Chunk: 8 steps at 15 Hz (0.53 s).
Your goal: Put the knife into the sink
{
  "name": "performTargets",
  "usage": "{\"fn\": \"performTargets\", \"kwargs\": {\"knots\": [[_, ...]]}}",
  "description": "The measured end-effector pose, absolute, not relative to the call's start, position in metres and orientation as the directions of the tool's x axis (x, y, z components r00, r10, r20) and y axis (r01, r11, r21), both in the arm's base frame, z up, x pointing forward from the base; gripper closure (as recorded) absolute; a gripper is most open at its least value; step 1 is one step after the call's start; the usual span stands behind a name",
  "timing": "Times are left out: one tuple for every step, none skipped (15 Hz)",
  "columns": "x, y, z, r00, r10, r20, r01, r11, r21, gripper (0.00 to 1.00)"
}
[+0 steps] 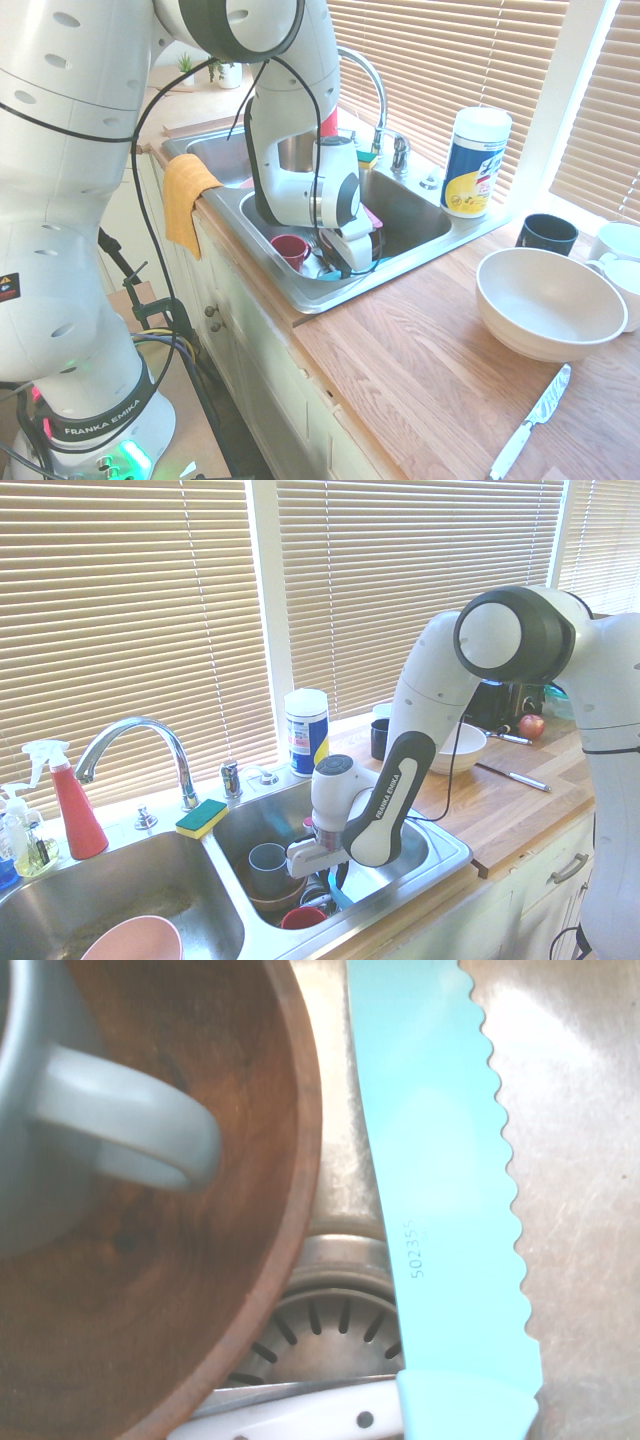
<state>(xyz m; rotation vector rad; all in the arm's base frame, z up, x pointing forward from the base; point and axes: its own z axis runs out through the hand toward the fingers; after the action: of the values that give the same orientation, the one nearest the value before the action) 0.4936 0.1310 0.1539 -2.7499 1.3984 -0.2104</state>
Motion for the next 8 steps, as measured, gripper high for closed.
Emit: {"fn": "performTargets", "kwargs": {"knots": [[0.4936,0.1313,0.1537,0.582,-0.807,0.097,-0.800,-0.590,-0.108,0.00],[0.4934,0.1314,0.1534,0.582,-0.807,0.096,-0.800,-0.590,-0.109,0.00],[0.4933,0.1316,0.1535,0.581,-0.808,0.095,-0.801,-0.588,-0.113,0.00],[0.4932,0.1319,0.1538,0.580,-0.809,0.093,-0.801,-0.587,-0.120,0.00],[0.4929,0.1321,0.1538,0.579,-0.810,0.092,-0.801,-0.586,-0.121,0.00],[0.4922,0.1320,0.1534,0.578,-0.811,0.091,-0.802,-0.585,-0.122,0.00],[0.4910,0.1317,0.1533,0.578,-0.811,0.089,-0.802,-0.585,-0.124,0.00],[0.4900,0.1308,0.1559,0.577,-0.812,0.089,-0.801,-0.583,-0.132,0.00]]}}
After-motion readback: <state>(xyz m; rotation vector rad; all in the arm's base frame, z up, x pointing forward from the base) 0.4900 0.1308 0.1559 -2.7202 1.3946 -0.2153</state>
